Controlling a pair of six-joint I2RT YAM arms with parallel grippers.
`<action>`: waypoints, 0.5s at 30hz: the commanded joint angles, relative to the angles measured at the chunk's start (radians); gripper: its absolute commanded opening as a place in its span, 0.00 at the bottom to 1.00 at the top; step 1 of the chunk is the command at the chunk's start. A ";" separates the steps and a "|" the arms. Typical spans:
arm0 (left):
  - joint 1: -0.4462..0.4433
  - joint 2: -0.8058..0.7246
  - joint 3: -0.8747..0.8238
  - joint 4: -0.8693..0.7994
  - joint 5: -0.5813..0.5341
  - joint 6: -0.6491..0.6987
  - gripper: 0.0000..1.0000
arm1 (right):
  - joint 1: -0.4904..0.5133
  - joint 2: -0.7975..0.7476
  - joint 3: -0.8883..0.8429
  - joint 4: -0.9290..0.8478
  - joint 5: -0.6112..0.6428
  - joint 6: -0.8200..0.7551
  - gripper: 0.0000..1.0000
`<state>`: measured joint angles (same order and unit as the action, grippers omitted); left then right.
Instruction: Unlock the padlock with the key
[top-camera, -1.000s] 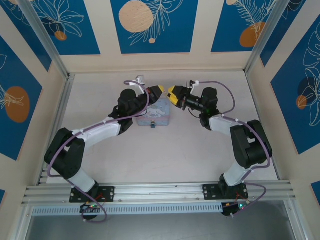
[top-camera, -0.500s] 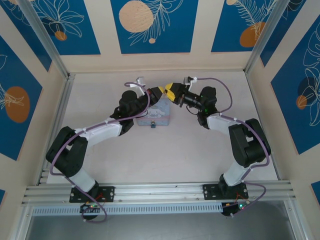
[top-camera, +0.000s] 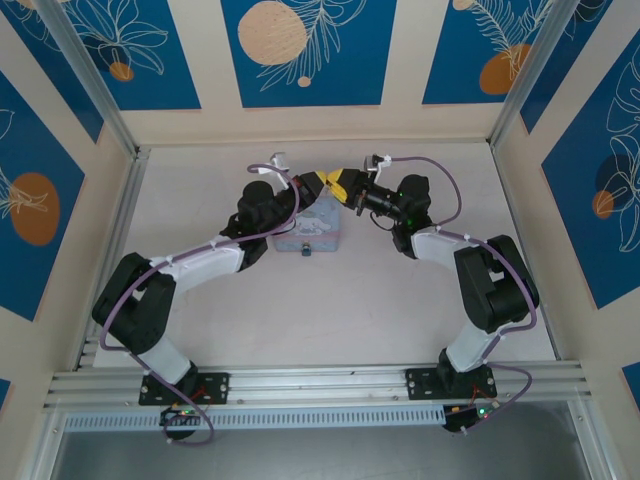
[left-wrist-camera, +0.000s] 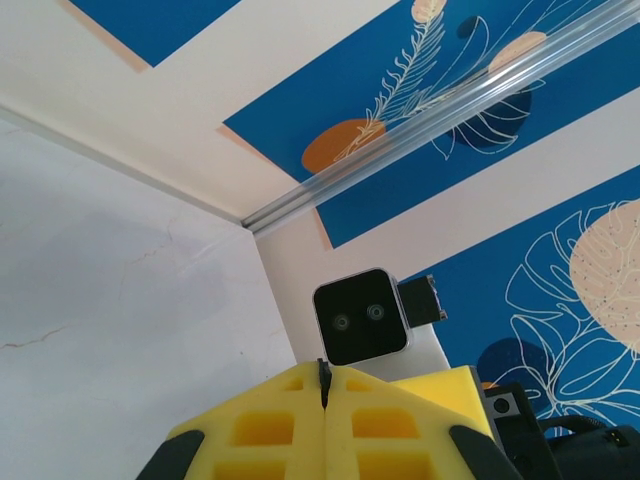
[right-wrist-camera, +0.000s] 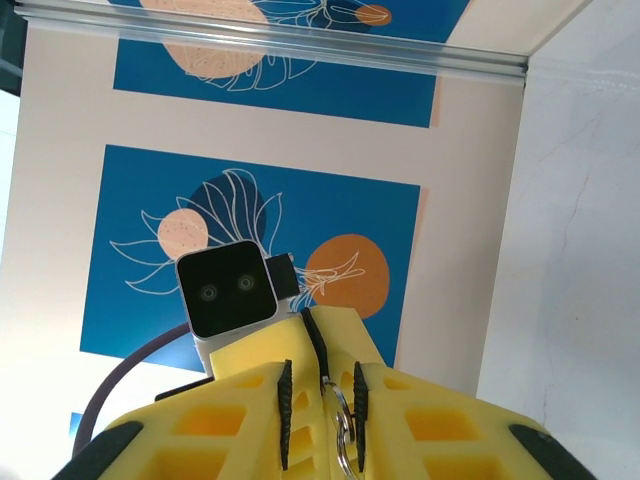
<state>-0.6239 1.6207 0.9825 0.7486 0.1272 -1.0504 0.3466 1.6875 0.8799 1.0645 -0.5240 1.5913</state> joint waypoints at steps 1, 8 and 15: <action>-0.006 0.008 0.001 0.050 -0.021 -0.014 0.00 | 0.010 0.017 -0.013 0.047 0.007 0.013 0.24; -0.006 0.011 0.003 0.052 -0.035 -0.020 0.00 | 0.017 0.031 -0.024 0.072 0.009 0.028 0.23; -0.008 0.016 0.001 0.055 -0.035 -0.022 0.00 | 0.020 0.047 -0.011 0.099 0.015 0.047 0.19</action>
<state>-0.6250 1.6257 0.9825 0.7559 0.1085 -1.0679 0.3580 1.7161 0.8673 1.1187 -0.5236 1.6272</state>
